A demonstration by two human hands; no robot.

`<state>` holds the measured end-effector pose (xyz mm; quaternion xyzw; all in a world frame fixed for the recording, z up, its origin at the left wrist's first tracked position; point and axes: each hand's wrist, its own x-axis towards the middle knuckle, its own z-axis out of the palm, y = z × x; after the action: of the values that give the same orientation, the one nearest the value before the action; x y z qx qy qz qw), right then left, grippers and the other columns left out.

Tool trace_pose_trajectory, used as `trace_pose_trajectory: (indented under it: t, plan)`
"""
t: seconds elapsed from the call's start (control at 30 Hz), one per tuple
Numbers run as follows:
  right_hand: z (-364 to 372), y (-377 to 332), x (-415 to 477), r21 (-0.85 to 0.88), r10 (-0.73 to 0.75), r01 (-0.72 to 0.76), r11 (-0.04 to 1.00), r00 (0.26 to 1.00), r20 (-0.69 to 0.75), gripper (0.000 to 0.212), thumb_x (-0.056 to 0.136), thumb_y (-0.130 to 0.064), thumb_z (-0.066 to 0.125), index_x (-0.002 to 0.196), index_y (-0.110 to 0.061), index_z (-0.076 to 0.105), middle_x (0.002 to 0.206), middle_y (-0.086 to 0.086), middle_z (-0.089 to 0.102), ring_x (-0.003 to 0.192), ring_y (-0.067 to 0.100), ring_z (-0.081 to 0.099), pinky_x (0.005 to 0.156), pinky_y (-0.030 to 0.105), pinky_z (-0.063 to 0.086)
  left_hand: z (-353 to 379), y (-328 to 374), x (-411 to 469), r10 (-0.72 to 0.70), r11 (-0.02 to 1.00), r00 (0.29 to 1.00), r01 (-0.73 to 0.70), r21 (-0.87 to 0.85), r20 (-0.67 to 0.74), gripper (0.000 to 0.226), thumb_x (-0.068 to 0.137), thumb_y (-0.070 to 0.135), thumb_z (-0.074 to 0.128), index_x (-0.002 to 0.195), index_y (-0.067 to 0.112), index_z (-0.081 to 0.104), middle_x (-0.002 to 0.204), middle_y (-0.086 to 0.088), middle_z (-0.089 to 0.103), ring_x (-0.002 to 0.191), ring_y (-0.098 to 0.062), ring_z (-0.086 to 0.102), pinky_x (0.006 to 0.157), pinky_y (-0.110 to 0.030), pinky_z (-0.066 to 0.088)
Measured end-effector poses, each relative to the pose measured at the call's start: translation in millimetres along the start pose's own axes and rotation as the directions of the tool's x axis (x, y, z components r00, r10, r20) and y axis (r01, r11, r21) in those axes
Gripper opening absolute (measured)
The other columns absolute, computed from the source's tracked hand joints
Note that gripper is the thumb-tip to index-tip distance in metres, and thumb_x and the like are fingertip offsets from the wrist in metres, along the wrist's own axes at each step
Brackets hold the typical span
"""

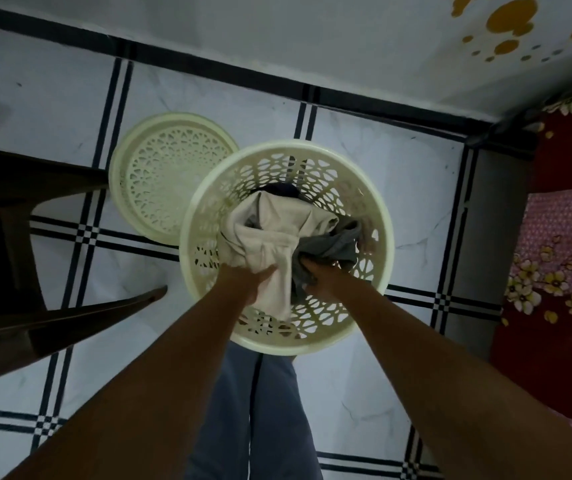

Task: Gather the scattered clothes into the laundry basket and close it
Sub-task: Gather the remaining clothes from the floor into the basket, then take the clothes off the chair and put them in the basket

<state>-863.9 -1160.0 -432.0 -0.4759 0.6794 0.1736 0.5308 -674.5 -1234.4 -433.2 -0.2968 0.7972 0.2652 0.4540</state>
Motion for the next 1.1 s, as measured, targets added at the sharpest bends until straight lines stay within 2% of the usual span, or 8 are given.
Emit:
trace_pose_trajectory:
  t: [0.07,0.2,0.3,0.5,0.67,0.83,0.93,1.1]
  plan:
    - [-7.7,5.4,-9.4,0.099,-0.006,0.001,0.995,0.999,0.048,0.058,0.094,-0.024,0.052,0.149,-0.020,0.032,0.152,0.010,0.039,0.138,0.034,0.040,0.114,0.045,0.033,-5.7,-4.0,-10.9,-0.020,0.999,0.998,0.022,-0.029,0.067,0.066,0.099,0.032,0.038,0.153,0.039,-0.001,0.145,-0.013,0.048,0.125,-0.030,0.053,0.108,-0.047,0.034]
    - [-33.8,-3.8,-52.3,0.261,0.015,0.003,0.965,0.997,-0.069,0.027,0.095,-0.017,0.052,0.116,-0.006,0.065,0.116,0.004,0.064,0.112,0.023,0.057,0.094,0.029,0.042,-21.3,-9.5,-62.8,-0.004,0.989,0.950,-0.042,-0.141,-0.312,0.045,0.098,0.033,0.039,0.142,0.025,0.042,0.130,-0.003,0.061,0.117,-0.023,0.058,0.098,-0.039,0.047]
    - [-50.2,-20.2,-104.0,0.374,0.127,-0.044,0.926,0.971,-0.201,0.020,0.092,-0.018,0.054,0.098,-0.007,0.071,0.103,0.007,0.069,0.101,0.025,0.063,0.086,0.033,0.048,-36.8,-17.3,-127.6,-0.037,0.910,0.909,-0.140,-0.390,-0.414,0.042,0.095,0.027,0.049,0.137,0.024,0.052,0.132,-0.001,0.062,0.120,-0.021,0.058,0.100,-0.035,0.047]
    - [-96.3,-141.7,-232.1,0.428,-0.070,0.307,0.850,0.871,-0.486,0.018,0.093,-0.017,0.055,0.104,-0.024,0.068,0.101,0.001,0.071,0.093,0.019,0.066,0.084,0.036,0.054,-83.3,-44.1,-299.7,-0.210,0.741,0.727,-0.318,-0.591,-0.654,0.037,0.090,0.029,0.050,0.125,0.025,0.062,0.117,0.003,0.070,0.103,-0.017,0.066,0.088,-0.030,0.054]
    - [-124.9,-284.8,-296.2,0.373,-0.297,0.535,0.758,0.792,-0.533,0.020,0.092,-0.012,0.057,0.096,-0.029,0.067,0.087,0.000,0.069,0.083,0.017,0.067,0.077,0.032,0.052,-89.6,-99.0,-411.6,-0.367,0.717,0.557,-0.341,-0.607,-0.745,0.030,0.094,0.032,0.050,0.121,0.029,0.063,0.113,0.009,0.070,0.097,-0.010,0.067,0.083,-0.033,0.056]
    - [-113.6,-422.3,-302.6,0.281,-0.462,0.604,0.746,0.773,-0.436,0.031,0.089,-0.008,0.053,0.092,-0.036,0.066,0.089,0.000,0.070,0.085,0.018,0.067,0.082,0.032,0.056,-38.6,-203.3,-483.7,-0.637,0.582,0.451,-0.250,-0.773,-0.625,0.021,0.092,0.033,0.056,0.112,0.032,0.064,0.103,0.013,0.070,0.095,-0.005,0.065,0.084,-0.029,0.054]
    - [-98.7,-495.6,-275.2,0.254,-0.481,0.584,0.771,0.795,-0.370,0.020,0.092,-0.010,0.055,0.101,-0.024,0.068,0.089,-0.008,0.067,0.081,0.004,0.062,0.072,0.010,0.047,11.7,-284.1,-484.7,-0.732,0.418,0.515,-0.177,-0.891,-0.446,0.022,0.090,0.030,0.061,0.112,0.026,0.064,0.095,0.009,0.070,0.094,-0.012,0.067,0.082,-0.032,0.055]
    - [-75.4,-576.0,-196.9,0.235,-0.406,0.496,0.836,0.847,-0.342,0.017,0.095,-0.009,0.055,0.107,-0.013,0.066,0.076,-0.011,0.060,0.062,-0.008,0.057,0.062,0.009,0.041,67.1,-396.7,-443.7,-0.760,0.250,0.614,-0.026,-0.968,-0.213,0.043,0.082,0.046,0.067,0.117,0.021,0.060,0.114,-0.003,0.064,0.107,-0.022,0.062,0.088,-0.038,0.053]
